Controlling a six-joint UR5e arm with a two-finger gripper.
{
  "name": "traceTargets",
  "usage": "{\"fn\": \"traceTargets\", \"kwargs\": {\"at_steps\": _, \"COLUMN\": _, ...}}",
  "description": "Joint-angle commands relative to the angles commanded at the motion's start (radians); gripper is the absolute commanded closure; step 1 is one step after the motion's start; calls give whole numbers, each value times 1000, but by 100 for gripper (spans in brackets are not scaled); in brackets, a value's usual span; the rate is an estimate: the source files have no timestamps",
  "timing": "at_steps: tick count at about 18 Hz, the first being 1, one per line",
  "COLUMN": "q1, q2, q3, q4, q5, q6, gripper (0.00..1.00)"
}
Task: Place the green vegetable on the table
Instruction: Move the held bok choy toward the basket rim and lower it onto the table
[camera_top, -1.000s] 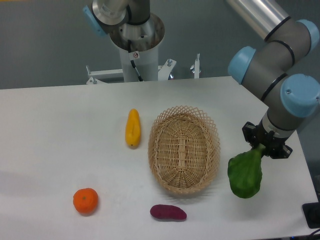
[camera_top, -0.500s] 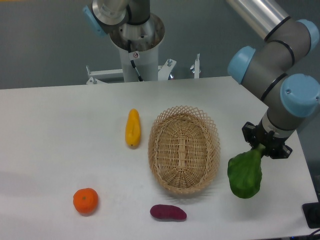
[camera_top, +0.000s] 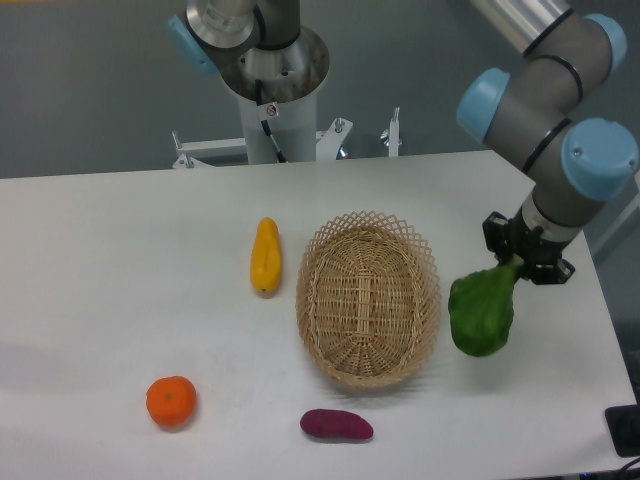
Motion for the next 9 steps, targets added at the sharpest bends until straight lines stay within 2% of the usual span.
{"fn": "traceTargets", "kwargs": {"at_steps": 2, "q1": 34, "q2": 22, "q3": -107, "q4": 98, "q5": 0, "q6": 69, "gripper": 72}}
{"fn": "traceTargets", "kwargs": {"at_steps": 5, "q1": 74, "q2": 31, "q3": -229, "q4": 200, "q5": 0, "q6": 138, "gripper": 72}}
{"fn": "traceTargets", "kwargs": {"at_steps": 7, "q1": 84, "q2": 39, "q3": -269, "q4": 246, "q5": 0, "q6": 158, "gripper": 71}}
{"fn": "traceTargets", "kwargs": {"at_steps": 9, "q1": 88, "q2": 39, "q3": -281, "q4": 252, "q5": 0, "q6": 158, "gripper": 70}}
